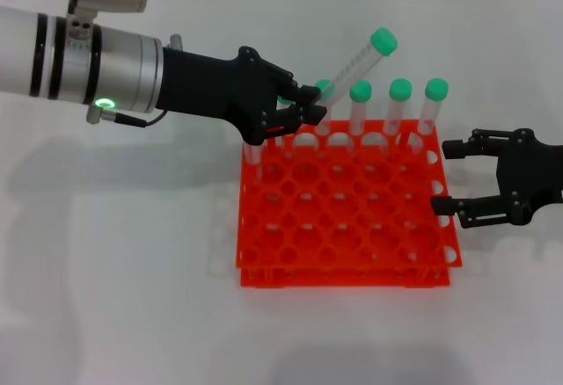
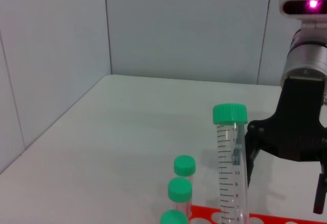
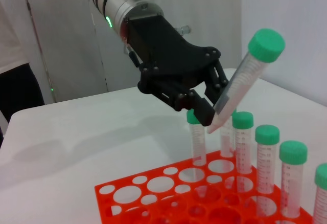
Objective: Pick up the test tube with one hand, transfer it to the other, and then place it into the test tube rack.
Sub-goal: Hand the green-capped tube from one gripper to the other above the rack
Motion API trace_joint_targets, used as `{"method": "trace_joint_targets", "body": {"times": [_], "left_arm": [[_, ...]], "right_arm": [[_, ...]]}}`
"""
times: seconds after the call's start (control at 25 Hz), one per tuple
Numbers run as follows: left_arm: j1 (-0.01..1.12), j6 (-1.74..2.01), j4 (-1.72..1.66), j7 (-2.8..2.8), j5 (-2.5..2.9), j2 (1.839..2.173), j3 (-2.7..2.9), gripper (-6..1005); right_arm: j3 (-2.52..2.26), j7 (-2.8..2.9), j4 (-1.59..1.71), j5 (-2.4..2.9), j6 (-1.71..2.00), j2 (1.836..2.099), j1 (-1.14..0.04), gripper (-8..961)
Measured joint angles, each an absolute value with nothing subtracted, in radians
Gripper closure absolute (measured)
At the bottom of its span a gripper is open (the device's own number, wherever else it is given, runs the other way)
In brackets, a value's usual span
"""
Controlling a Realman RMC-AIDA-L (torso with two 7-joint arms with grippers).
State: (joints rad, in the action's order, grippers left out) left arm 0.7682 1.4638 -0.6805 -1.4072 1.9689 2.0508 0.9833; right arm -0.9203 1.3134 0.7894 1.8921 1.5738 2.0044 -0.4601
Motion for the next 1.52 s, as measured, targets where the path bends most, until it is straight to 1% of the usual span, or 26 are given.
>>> {"method": "trace_joint_targets", "body": {"times": [0.28, 0.6, 0.92, 1.36, 1.52], "left_arm": [[0.758, 1.460, -0.670, -1.394, 1.978, 2.060, 0.993, 814], [0.746, 1.458, -0.669, -1.379, 1.979, 2.063, 0.993, 814], [0.748, 1.431, -0.669, -1.371, 1.979, 2.075, 0.995, 814], [0.758, 1.421, -0.668, -1.368, 1.972, 2.077, 1.008, 815], [0.759, 1.420, -0.666, -1.366, 1.972, 2.078, 1.008, 815]], "right_arm": [[-0.892, 1.320, 0.789, 1.876, 1.577, 2.003, -0.461, 112], [-0.842, 1.364, 0.776, 1.723, 1.594, 2.003, -0.443, 112], [-0.841, 1.279, 0.610, 1.588, 1.546, 2.010, -0.456, 111], [-0.850, 1.072, 0.341, 1.389, 1.560, 2.014, -0.489, 111], [-0.854, 1.038, 0.294, 1.368, 1.564, 2.023, -0.499, 111]]}}
